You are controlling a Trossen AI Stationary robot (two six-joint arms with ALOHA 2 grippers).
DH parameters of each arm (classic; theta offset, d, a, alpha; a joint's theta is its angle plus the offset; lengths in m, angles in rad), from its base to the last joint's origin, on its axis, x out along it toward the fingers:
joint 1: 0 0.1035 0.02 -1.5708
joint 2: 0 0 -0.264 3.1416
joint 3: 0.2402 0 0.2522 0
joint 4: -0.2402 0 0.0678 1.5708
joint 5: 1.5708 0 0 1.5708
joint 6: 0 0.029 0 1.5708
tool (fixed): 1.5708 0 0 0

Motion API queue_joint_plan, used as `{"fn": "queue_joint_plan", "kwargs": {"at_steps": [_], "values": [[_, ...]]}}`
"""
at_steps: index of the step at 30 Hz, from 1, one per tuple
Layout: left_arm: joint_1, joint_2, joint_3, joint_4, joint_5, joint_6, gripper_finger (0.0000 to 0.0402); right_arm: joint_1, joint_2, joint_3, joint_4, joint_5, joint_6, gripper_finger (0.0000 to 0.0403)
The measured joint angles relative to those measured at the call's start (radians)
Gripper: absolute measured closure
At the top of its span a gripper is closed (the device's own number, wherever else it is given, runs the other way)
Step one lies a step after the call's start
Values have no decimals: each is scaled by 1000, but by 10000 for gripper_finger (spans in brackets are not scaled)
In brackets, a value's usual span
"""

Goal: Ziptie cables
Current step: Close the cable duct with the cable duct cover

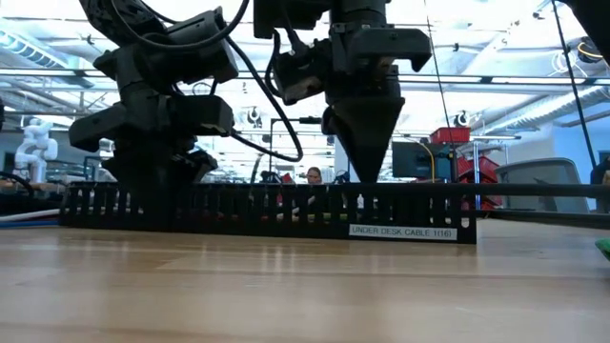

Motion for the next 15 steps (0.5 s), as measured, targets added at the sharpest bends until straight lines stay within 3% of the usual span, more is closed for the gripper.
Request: {"fn": "queue_joint_plan", "kwargs": {"at_steps": [15], "values": [[-5, 0, 1, 14, -8, -67, 164, 3, 39, -9, 62, -23, -17, 403]]}}
